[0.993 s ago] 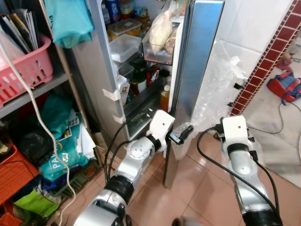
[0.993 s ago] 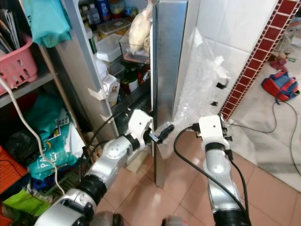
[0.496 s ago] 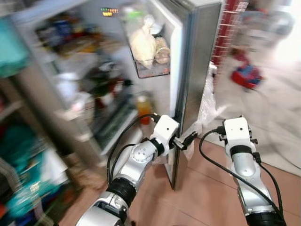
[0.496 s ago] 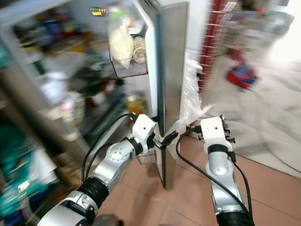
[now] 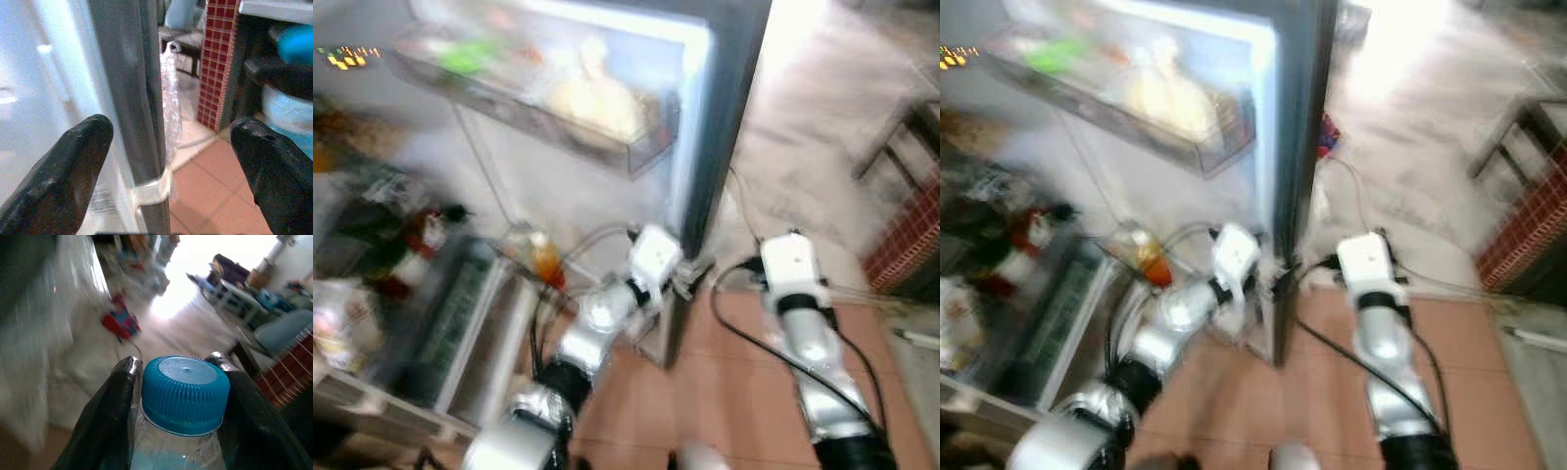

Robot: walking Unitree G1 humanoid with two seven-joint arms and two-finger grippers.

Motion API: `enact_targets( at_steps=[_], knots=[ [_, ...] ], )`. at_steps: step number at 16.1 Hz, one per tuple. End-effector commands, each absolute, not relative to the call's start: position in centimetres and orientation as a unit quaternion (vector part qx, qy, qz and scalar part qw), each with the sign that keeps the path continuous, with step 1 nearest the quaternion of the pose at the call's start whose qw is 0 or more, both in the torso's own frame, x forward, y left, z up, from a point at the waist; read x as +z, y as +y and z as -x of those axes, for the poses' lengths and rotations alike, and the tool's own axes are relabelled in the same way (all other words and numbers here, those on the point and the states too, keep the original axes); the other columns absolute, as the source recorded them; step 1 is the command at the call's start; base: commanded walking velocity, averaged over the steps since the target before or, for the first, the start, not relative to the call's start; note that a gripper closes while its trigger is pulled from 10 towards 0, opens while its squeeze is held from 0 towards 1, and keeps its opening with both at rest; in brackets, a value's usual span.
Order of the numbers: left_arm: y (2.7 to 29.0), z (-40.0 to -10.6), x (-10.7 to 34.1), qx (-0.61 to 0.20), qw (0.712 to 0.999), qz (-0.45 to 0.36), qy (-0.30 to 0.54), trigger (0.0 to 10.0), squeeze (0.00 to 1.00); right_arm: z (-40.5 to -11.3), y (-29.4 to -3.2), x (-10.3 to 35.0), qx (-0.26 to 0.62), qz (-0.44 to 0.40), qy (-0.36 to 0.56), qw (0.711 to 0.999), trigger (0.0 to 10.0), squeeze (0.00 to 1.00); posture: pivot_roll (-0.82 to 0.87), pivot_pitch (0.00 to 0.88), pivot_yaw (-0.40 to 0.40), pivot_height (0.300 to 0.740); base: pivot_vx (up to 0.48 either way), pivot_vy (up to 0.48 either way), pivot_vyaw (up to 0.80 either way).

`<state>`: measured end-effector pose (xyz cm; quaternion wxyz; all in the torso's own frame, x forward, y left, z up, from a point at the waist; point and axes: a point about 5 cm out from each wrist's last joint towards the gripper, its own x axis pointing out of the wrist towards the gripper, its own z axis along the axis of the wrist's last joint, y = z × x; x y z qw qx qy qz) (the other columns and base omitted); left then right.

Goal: Restocking fridge

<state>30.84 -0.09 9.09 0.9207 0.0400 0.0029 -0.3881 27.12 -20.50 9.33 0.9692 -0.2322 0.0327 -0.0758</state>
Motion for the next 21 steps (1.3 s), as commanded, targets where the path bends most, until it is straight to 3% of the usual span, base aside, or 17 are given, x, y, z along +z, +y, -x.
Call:
enact_targets(
  at_steps=[1, 5, 10, 13, 14, 21],
  knots=[
    [-0.9, -30.9, 9.4, -0.388, 0.921, -0.031, 0.003, 10.0, 0.00, -27.6, -20.0, 10.4, -0.073, 0.233, 0.009, 0.970, 10.0, 0.00, -0.04, 0.000, 0.007, 0.740, 0.398, 0.000, 0.00],
    [-0.8, -31.3, 9.5, -0.377, 0.926, -0.035, 0.006, 10.0, 0.00, -27.8, -19.7, 10.6, -0.061, 0.236, 0.002, 0.970, 10.0, 0.00, -0.04, 0.000, 0.007, 0.740, 0.395, 0.000, 0.00],
    [-0.3, -31.7, 9.5, -0.345, 0.938, -0.043, 0.003, 10.0, 0.00, -27.6, -15.3, 9.7, 0.104, 0.139, 0.020, 0.985, 10.0, 0.00, -0.04, 0.000, 0.012, 0.740, 0.280, 0.000, 0.00],
    [1.1, -31.8, 9.1, -0.308, 0.951, -0.023, 0.015, 10.0, 0.00, -27.9, -14.7, 9.8, 0.129, 0.147, 0.014, 0.981, 10.0, 0.00, -0.03, 0.000, 0.010, 0.740, 0.000, 0.000, 0.00],
    [2.8, -31.8, 8.7, -0.280, 0.960, -0.017, 0.016, 10.0, 0.00, -28.1, -14.4, 10.1, 0.153, 0.145, 0.003, 0.978, 10.0, 0.00, -0.02, 0.000, 0.008, 0.740, 0.000, 0.000, 0.00],
    [7.3, -31.8, 8.5, -0.186, 0.982, -0.017, 0.006, 10.0, 0.00, -28.6, -12.7, 10.6, 0.227, 0.144, -0.018, 0.963, 10.0, 0.00, 0.01, 0.000, -0.004, 0.740, 0.171, 0.136, 0.54]
  ],
)
